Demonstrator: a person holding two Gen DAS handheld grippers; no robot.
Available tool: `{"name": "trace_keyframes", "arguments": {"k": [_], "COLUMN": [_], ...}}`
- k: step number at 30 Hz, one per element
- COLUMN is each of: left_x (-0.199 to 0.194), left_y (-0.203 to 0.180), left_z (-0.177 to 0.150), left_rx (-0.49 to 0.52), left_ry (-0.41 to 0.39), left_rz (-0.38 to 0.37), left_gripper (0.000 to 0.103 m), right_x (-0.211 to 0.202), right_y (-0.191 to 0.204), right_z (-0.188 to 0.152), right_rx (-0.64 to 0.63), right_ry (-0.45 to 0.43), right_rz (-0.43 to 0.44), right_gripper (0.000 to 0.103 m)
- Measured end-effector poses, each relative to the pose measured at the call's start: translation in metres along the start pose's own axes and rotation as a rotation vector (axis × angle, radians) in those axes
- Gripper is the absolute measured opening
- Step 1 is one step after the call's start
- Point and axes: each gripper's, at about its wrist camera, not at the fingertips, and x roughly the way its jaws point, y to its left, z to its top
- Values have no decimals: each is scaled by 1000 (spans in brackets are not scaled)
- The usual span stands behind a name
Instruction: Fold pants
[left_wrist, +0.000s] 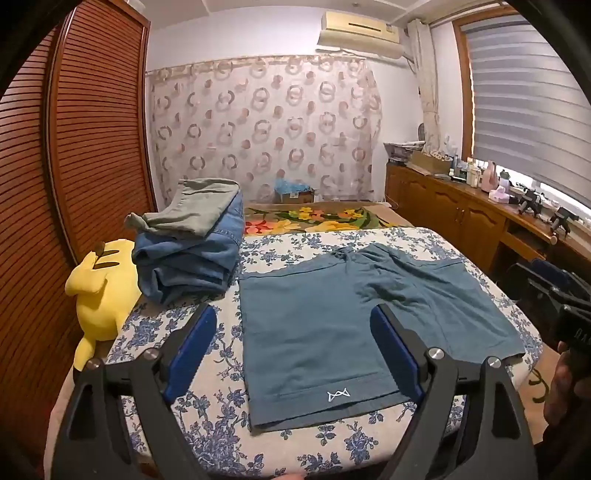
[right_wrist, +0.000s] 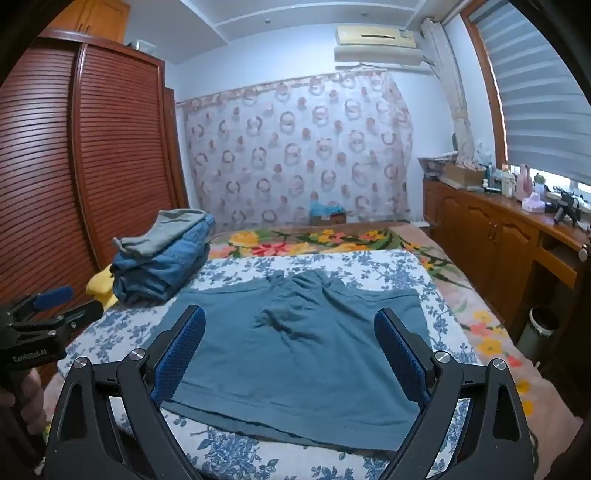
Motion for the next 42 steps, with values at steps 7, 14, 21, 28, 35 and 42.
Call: {"name": "trace_keyframes", "arguments": {"k": [7,14,21,28,35,42], "left_x": [1,6,5,3,2,1], "left_y": [-3,-3,-2,-2,-5,-5], "left_z": [1,-3,-2,-2,-2,-2], "left_rx": [27,26,27,28,28,28], "left_ry": [17,16,15,12,10,7], "left_rz": [13,13,12,11,10,12], "left_gripper": [86,86,86,86,86,86], "right_x": [0,0,0,-4,-4,-4], "right_y": [0,0,0,2,3,3], "right_z": [0,0,0,2,3,2], "right_rx": [5,2,-2,-1,-2,-2], "right_ry": [3,4,1,0,-1,-3], "right_rz": [1,1,-1,0,0,0], "right_gripper": [95,95,95,95,95,95]}}
